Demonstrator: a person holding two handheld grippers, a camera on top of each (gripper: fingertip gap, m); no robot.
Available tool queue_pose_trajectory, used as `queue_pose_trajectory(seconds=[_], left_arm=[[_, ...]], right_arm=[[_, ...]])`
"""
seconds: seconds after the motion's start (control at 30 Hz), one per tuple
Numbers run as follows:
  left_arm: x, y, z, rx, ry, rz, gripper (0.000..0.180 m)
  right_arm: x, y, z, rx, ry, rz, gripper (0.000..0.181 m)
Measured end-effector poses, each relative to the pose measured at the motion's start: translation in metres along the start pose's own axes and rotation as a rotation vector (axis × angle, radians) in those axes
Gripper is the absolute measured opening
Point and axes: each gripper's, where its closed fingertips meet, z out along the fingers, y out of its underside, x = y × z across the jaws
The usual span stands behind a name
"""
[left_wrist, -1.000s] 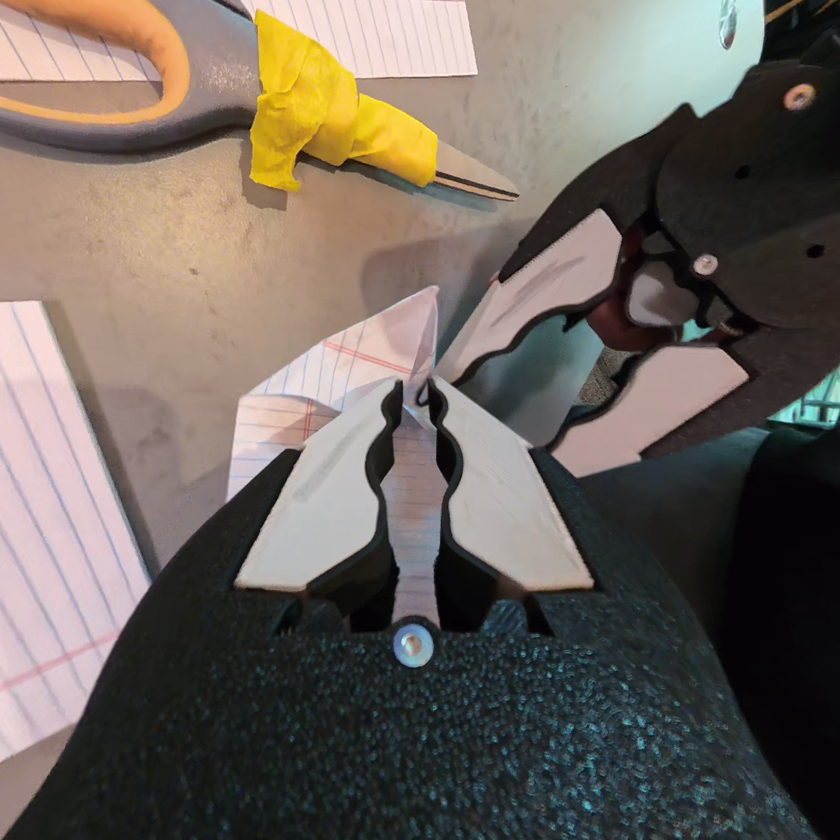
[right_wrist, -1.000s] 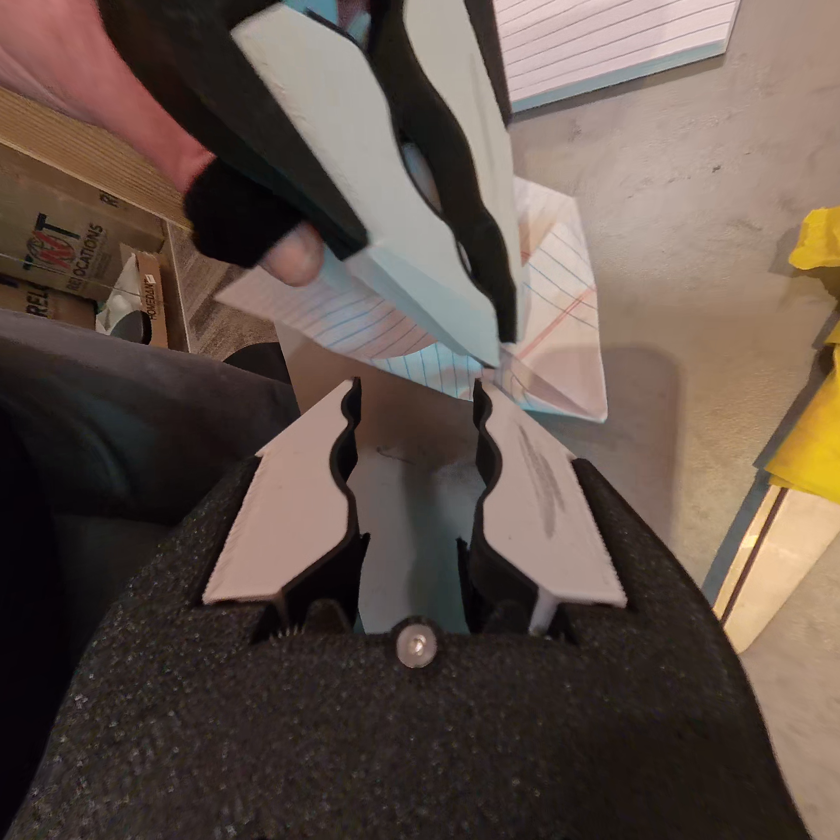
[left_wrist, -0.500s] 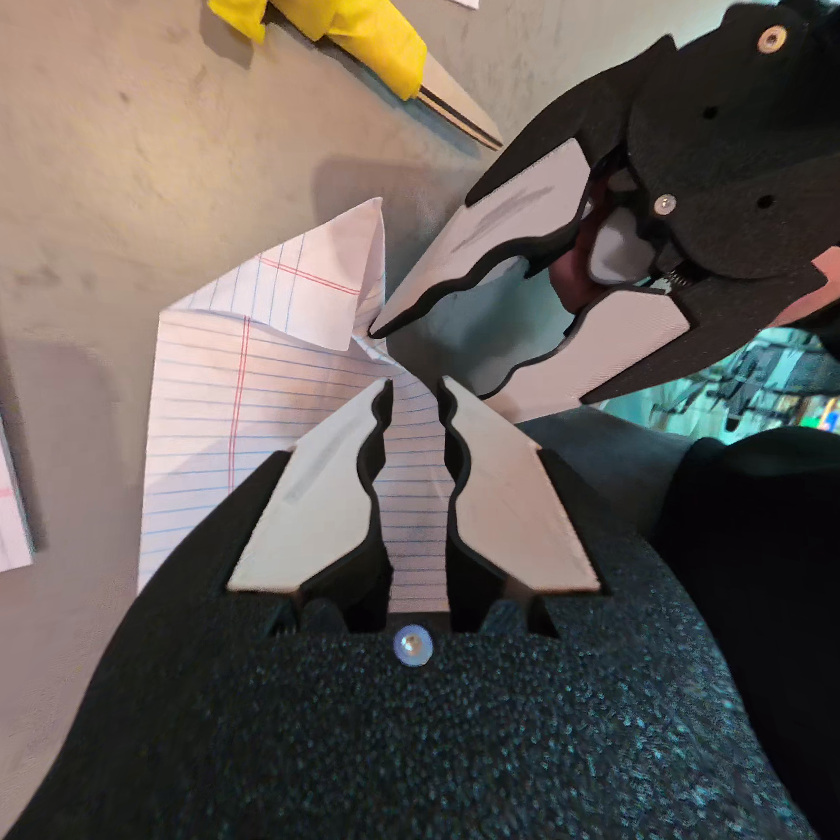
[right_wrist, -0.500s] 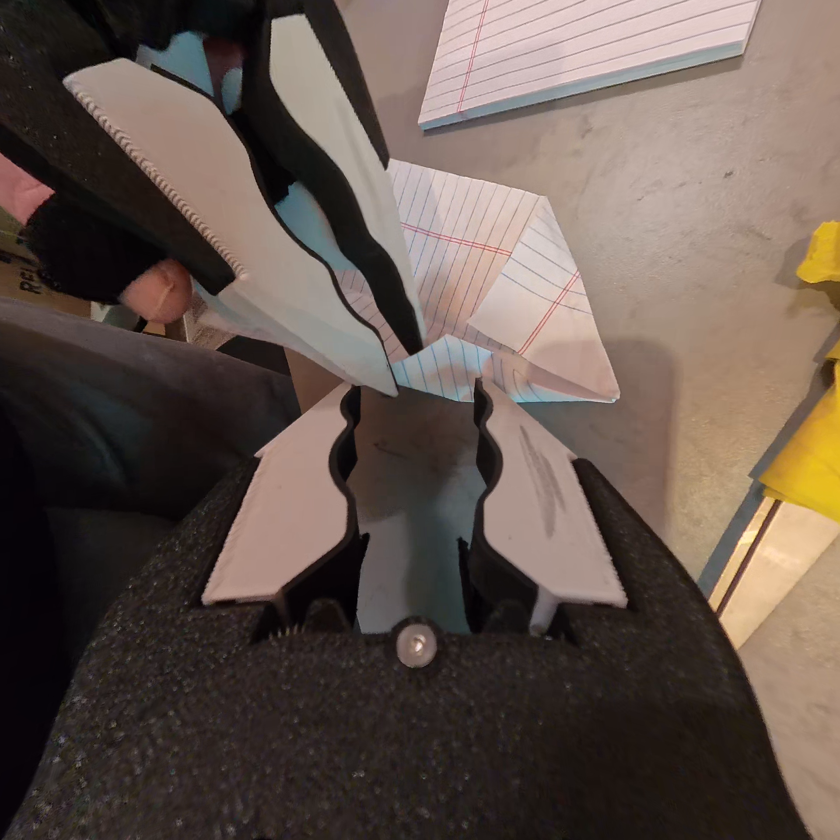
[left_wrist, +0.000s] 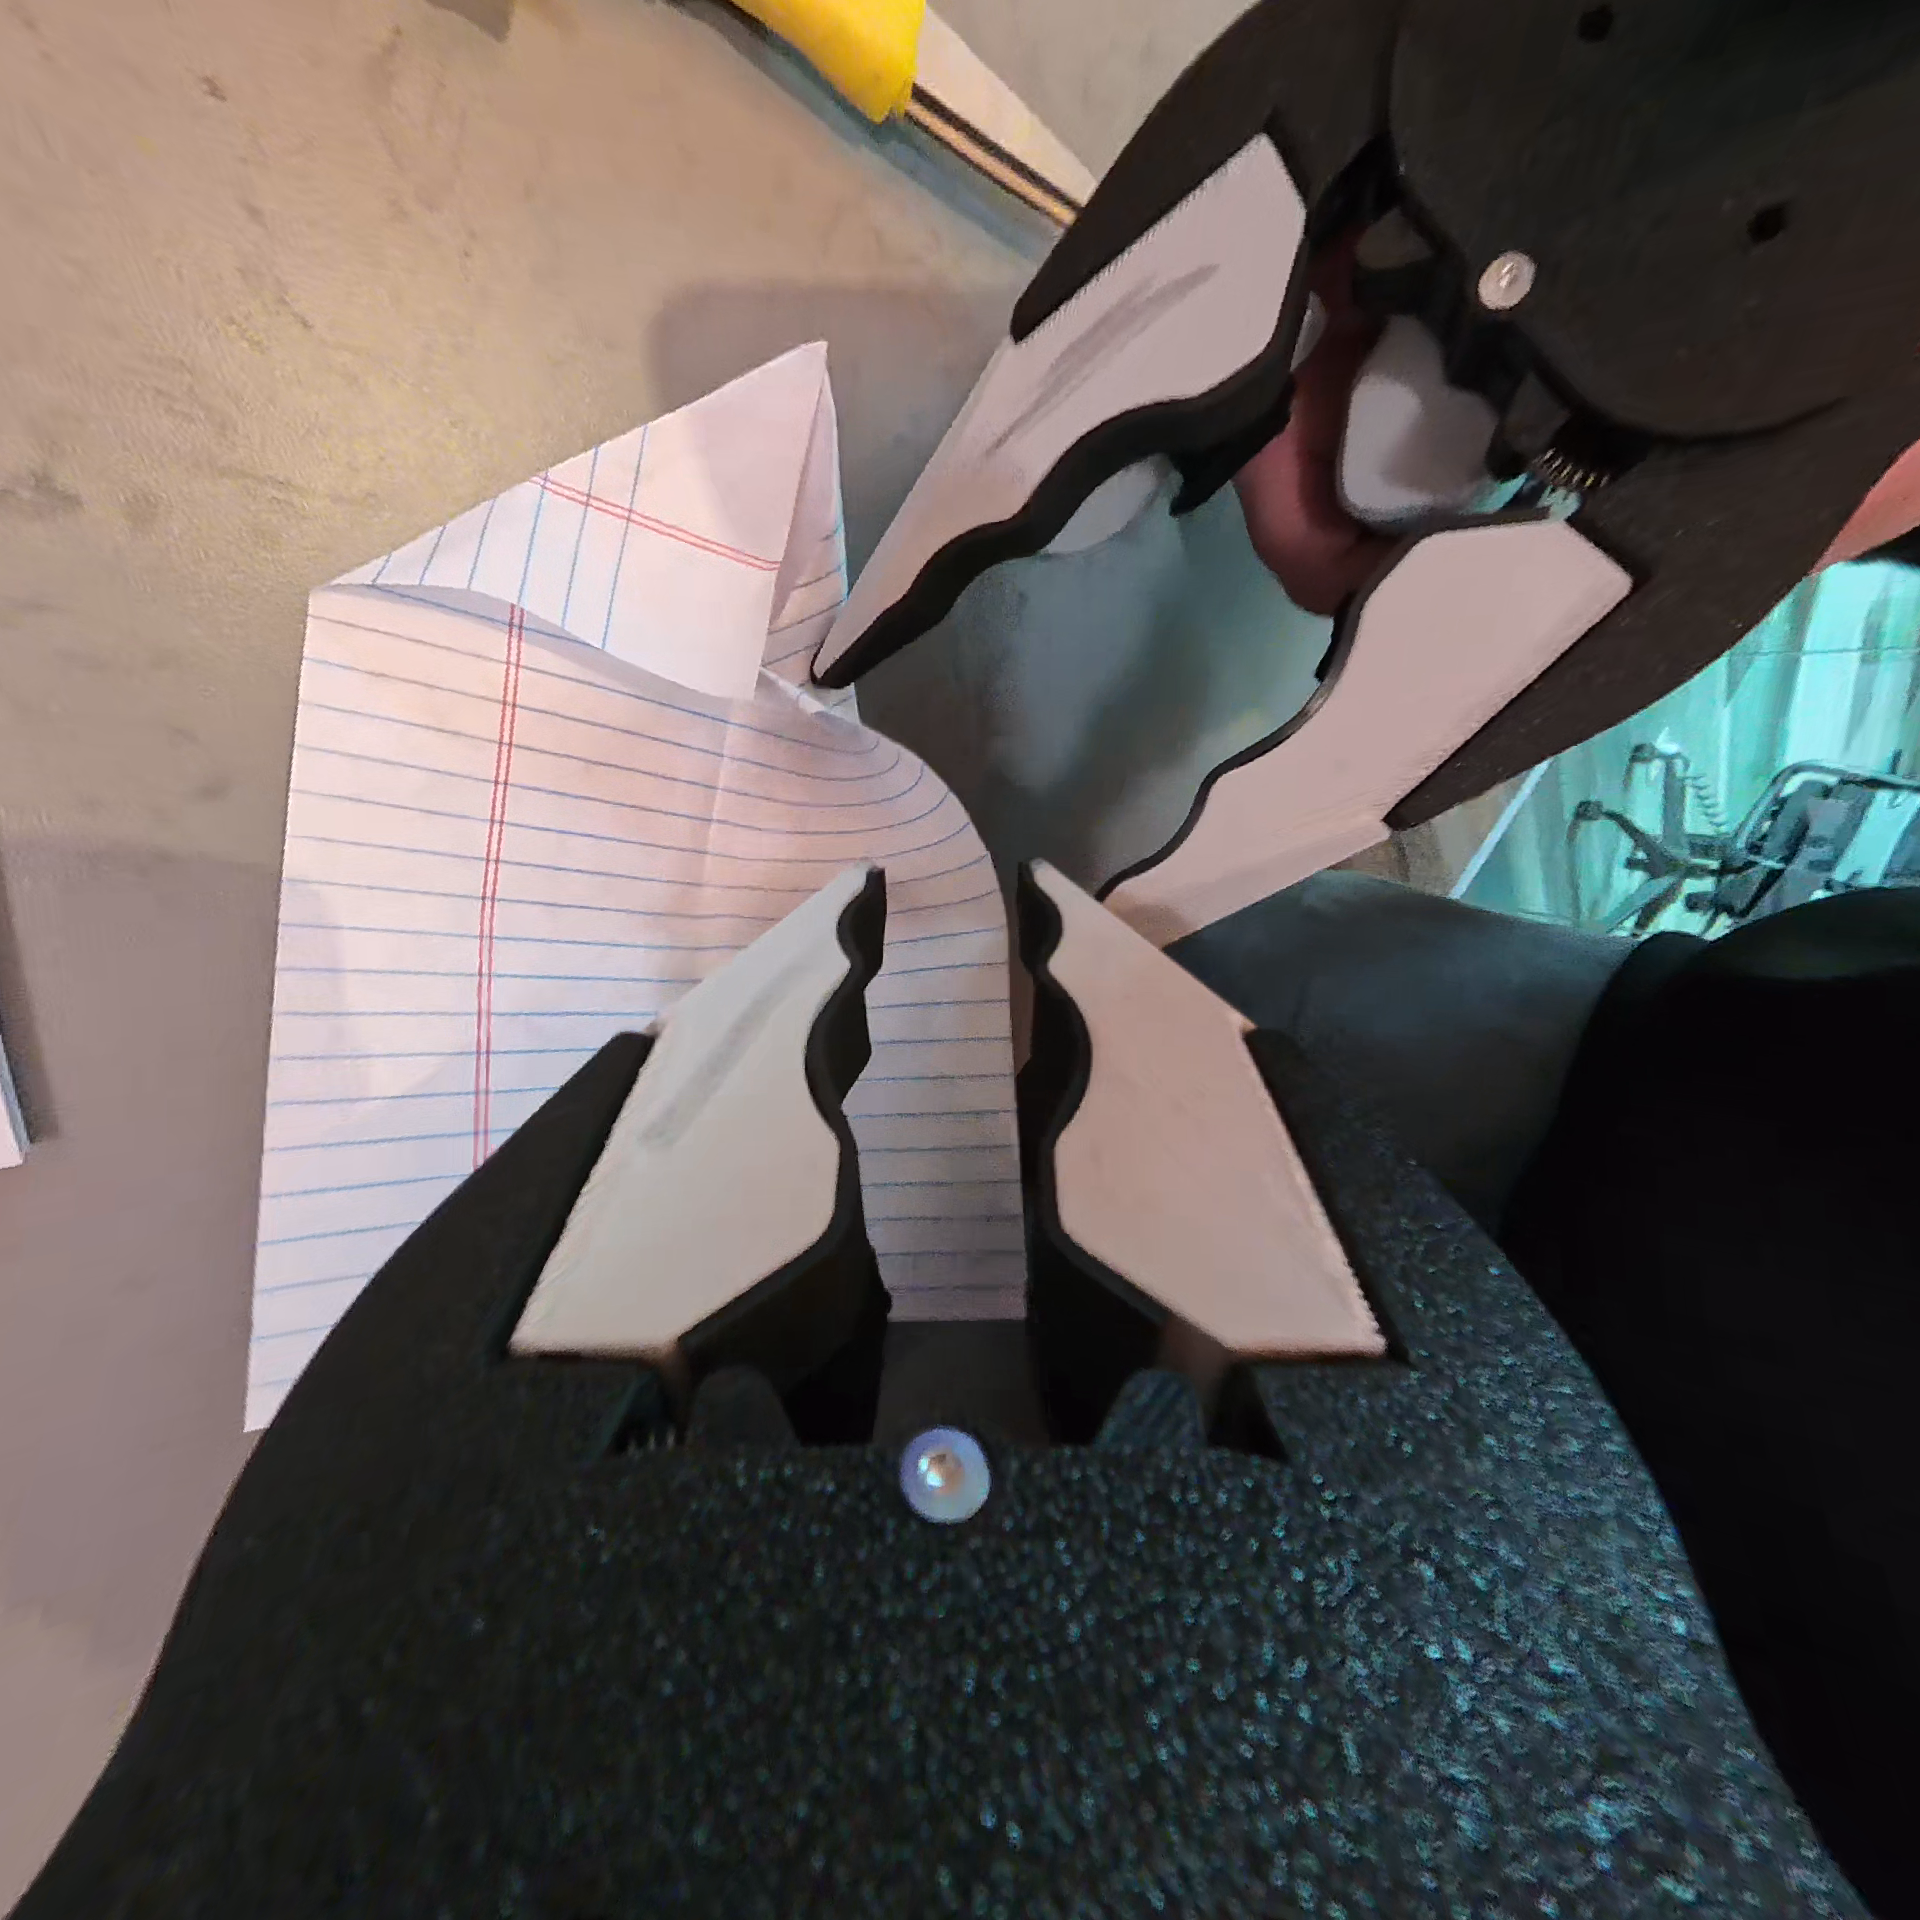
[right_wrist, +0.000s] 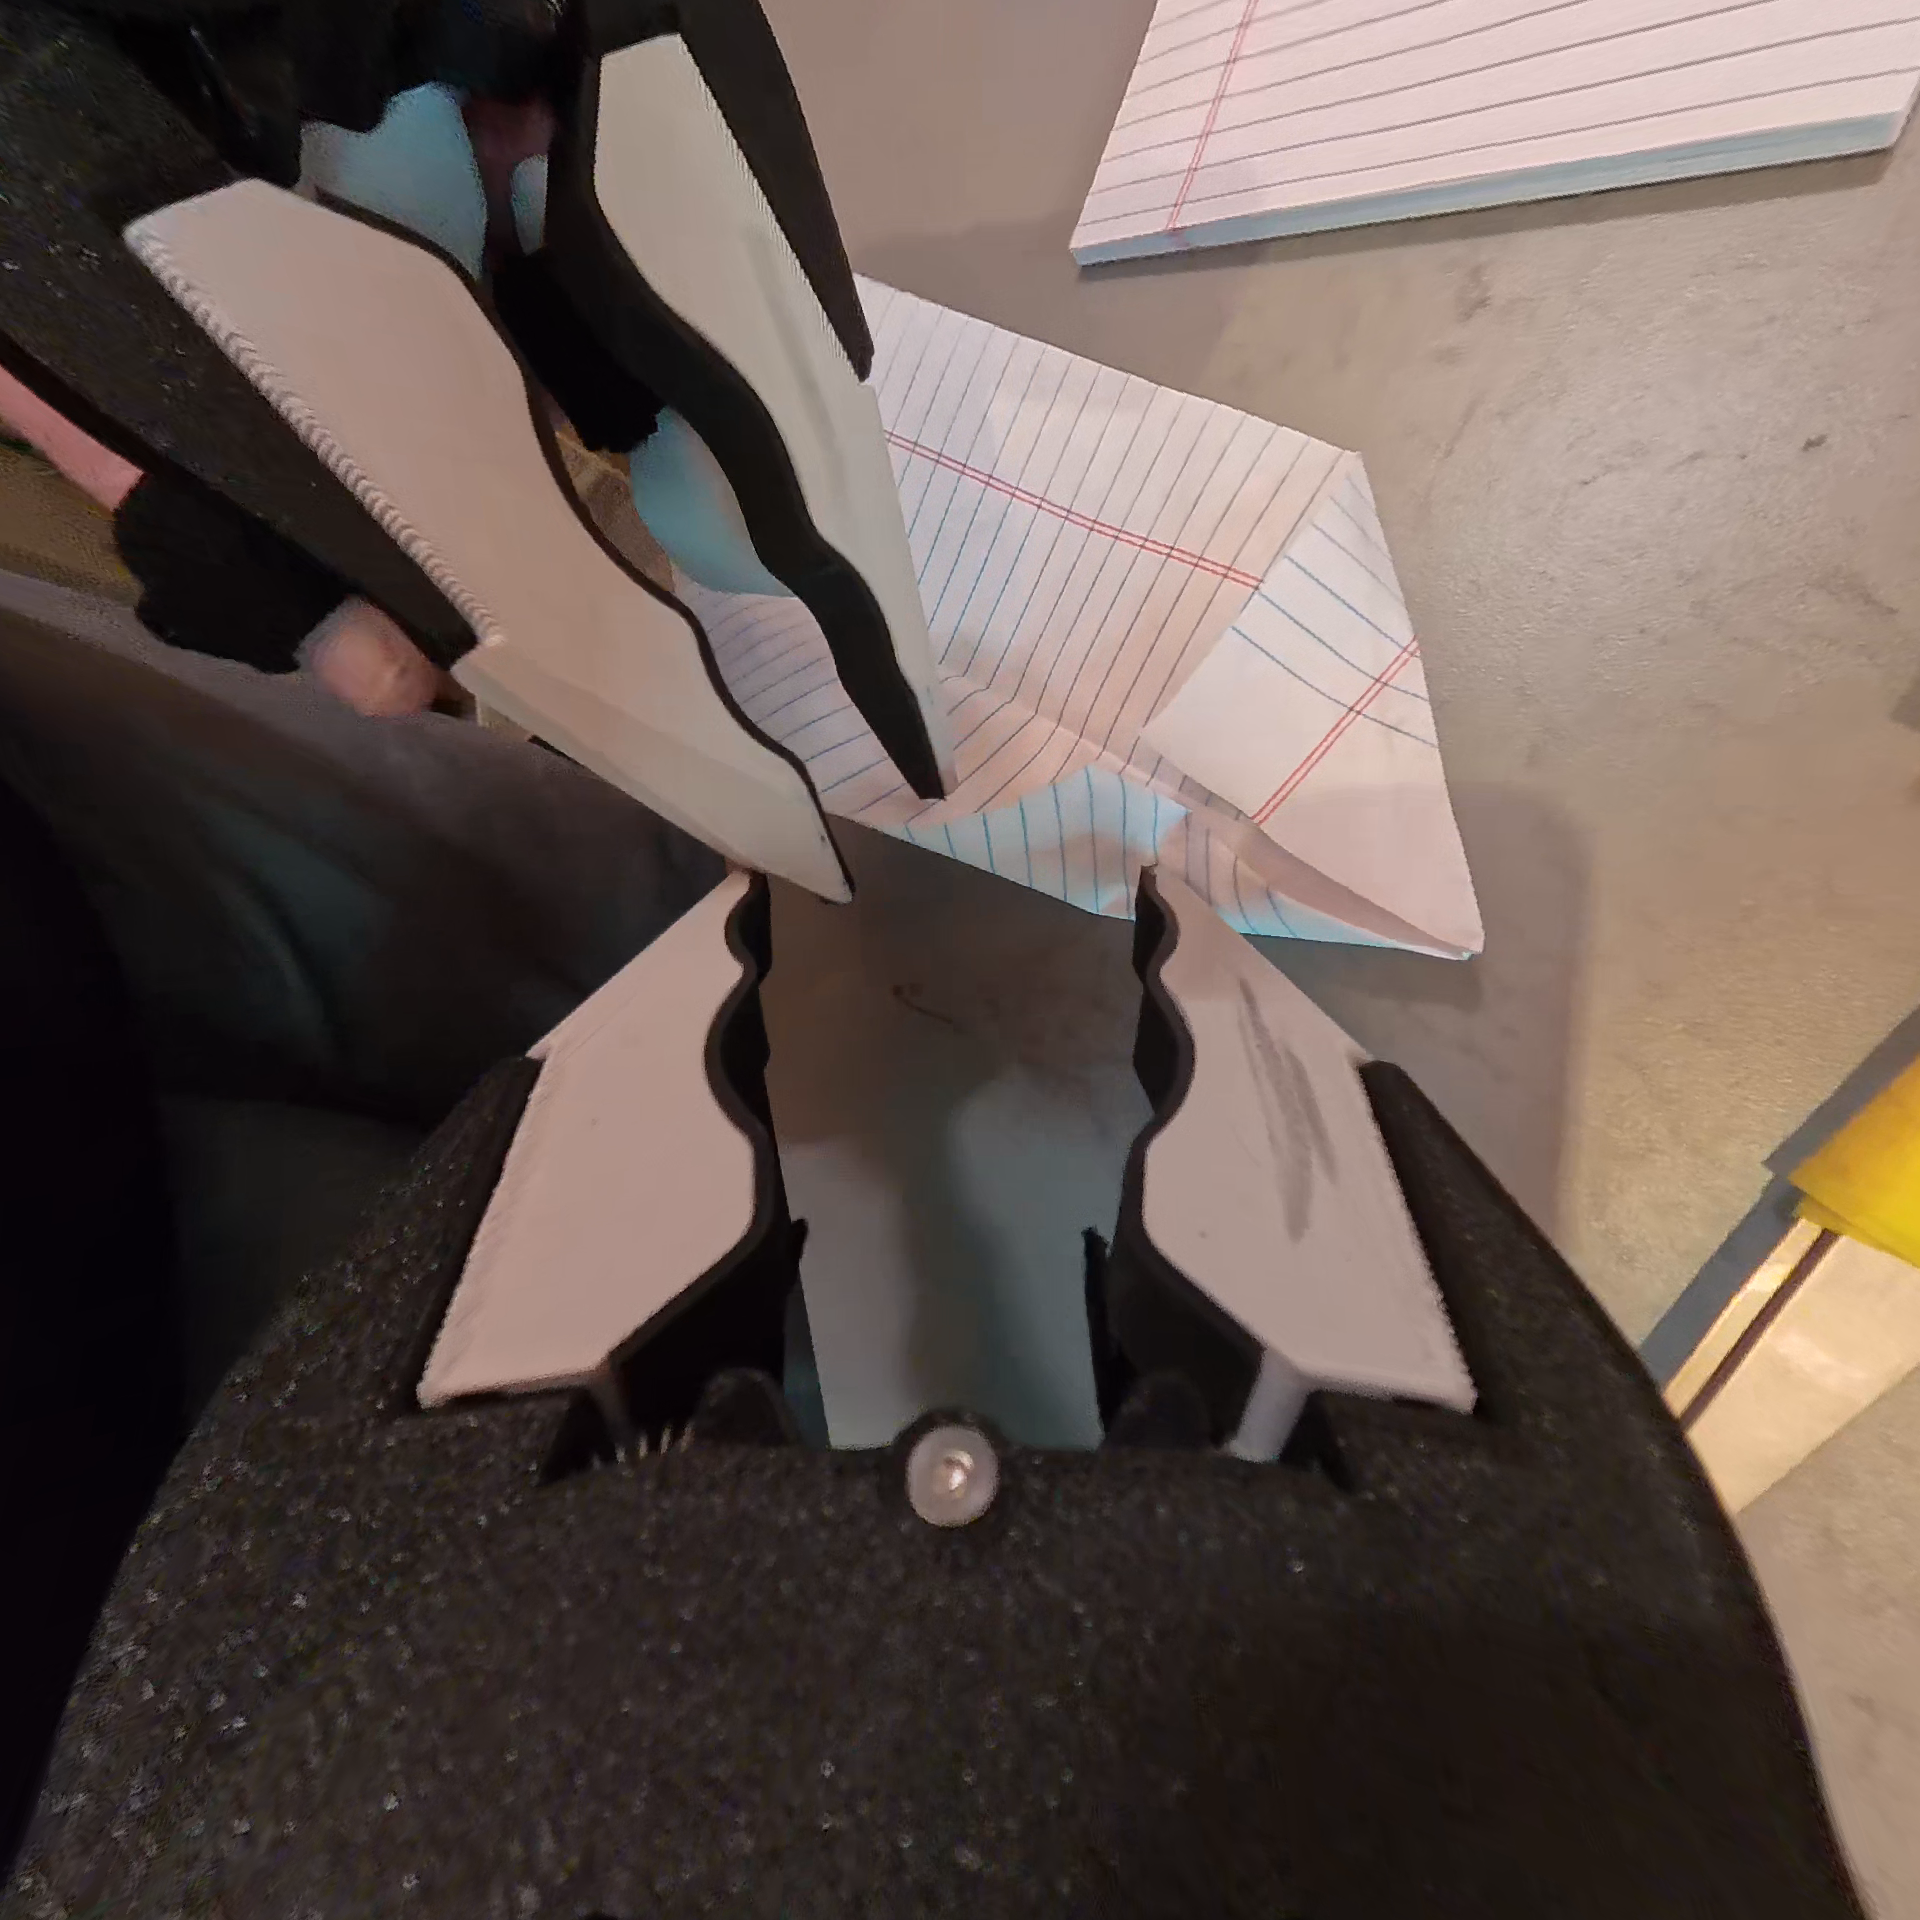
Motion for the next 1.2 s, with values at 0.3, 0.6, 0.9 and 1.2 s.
queue_pose_trajectory(seconds=[0.3, 0.6, 0.9, 1.2], left_arm=[[-0.007, 0.017, 0.000, -0.014, -0.065, 0.001, 0.000], [-0.022, 0.023, 0.000, -0.003, 0.002, -0.162, 0.000], [-0.030, 0.031, 0.009, -0.034, 0.000, -0.232, 0.000], [-0.025, 0.010, 0.003, 0.005, -0.066, -0.134, 0.023]], right_arm=[[0.001, 0.001, -0.001, -0.028, -0.026, -0.030, 0.067], [0.004, 0.002, -0.001, -0.045, -0.009, -0.038, 0.060], [0.006, 0.002, -0.001, -0.062, -0.003, -0.039, 0.056], [0.006, 0.002, -0.001, -0.073, -0.009, -0.051, 0.055]])
